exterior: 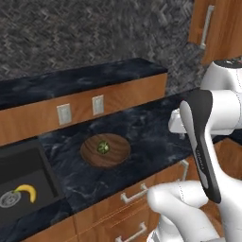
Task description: Pick the broccolis from the cabinet and place them in one bowl. Pick the banana from the sink and place it in the other bowl.
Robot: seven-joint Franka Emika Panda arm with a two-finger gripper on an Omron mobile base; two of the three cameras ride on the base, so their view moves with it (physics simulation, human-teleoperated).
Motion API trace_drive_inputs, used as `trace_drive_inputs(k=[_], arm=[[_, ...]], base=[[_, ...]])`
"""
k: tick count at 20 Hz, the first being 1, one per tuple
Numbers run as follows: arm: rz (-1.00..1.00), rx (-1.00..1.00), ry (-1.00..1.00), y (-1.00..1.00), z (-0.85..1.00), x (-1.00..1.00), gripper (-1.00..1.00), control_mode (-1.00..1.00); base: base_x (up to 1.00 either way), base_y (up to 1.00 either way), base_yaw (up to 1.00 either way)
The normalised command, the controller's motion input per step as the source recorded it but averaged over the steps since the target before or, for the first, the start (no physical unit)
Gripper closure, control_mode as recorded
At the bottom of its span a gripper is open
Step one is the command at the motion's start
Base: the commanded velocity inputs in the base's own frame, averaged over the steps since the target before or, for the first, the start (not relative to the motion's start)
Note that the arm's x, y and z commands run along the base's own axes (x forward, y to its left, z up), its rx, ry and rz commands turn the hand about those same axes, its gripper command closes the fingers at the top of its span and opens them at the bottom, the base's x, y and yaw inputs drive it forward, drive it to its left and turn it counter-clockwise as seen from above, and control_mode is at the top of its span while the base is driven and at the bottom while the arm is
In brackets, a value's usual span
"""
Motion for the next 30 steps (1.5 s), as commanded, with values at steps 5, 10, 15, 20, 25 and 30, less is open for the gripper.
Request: trace_drive_inputs(k=[5, 10, 15, 20, 25, 30], arm=[[0.00, 0.00, 0.00, 0.00, 0.00, 0.00, -1.00, 1.00], [0.00, 0.00, 0.00, 0.00, 0.00, 0.00, -1.00, 1.00], [0.00, 0.00, 0.00, 0.00, 0.00, 0.00, -1.00, 1.00], [0.00, 0.00, 0.00, 0.00, 0.00, 0.00, -1.00, 1.00], [0.00, 0.00, 0.00, 0.00, 0.00, 0.00, -1.00, 1.00], [0.00, 0.00, 0.00, 0.00, 0.00, 0.00, -1.00, 1.00]], base=[[-0.02, 0.04, -0.45], [-0.04, 0.04, -0.45], [-0.01, 0.03, -0.46], [-0.02, 0.05, -0.44], [-0.02, 0.07, -0.44], [-0.01, 0.09, -0.43]])
